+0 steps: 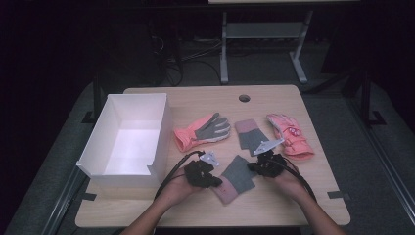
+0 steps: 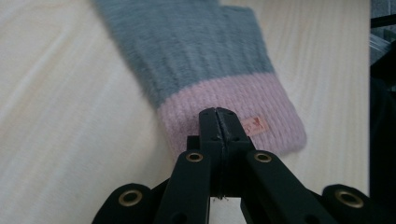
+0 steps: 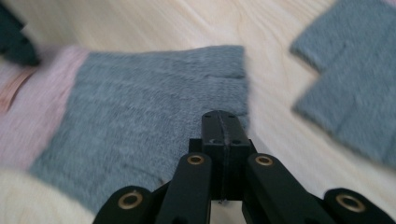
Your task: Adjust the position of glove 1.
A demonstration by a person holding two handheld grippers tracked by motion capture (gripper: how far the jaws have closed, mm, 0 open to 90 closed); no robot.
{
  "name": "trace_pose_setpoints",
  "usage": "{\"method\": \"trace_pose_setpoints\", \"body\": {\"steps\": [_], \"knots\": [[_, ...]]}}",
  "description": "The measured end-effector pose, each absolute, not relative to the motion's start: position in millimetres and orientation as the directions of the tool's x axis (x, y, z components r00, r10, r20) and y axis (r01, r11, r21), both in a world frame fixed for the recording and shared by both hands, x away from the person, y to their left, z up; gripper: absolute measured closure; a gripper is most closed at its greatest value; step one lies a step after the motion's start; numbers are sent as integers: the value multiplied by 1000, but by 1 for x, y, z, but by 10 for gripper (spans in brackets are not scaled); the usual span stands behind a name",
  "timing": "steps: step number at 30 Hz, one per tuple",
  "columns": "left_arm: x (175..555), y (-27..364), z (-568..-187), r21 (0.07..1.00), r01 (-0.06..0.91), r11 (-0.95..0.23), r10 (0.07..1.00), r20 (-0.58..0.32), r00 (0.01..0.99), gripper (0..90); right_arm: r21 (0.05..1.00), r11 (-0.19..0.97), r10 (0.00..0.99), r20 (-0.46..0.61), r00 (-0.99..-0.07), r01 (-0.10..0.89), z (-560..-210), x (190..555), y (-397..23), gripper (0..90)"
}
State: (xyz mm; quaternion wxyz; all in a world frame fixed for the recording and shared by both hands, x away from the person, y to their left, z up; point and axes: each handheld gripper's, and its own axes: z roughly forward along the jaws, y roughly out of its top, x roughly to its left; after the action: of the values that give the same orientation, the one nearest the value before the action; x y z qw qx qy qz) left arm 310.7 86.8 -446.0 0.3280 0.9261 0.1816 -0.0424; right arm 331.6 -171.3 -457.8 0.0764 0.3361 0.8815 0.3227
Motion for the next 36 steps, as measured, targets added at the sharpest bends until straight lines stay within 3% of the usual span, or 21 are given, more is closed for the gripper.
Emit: {"method": "trace_pose_setpoints", "body": {"steps": [17,22,29,36], "knots": [[295,68,-449,611,334,-718,243,-230,942,895,659,546,629,86,-773,518,-462,358,-139,900],[309,72,-439,654,348,-672,292,-198,936,896,685,527,619,97,-779,504,-446,336,-150,900],[335,67,-443,656,374,-655,356,-169,919,896,648,571,600,89,-795,504,-450,300,-156,900],[336,64,-454,616,384,-688,354,-177,919,896,624,585,598,100,-796,518,-456,301,-154,900]]}}
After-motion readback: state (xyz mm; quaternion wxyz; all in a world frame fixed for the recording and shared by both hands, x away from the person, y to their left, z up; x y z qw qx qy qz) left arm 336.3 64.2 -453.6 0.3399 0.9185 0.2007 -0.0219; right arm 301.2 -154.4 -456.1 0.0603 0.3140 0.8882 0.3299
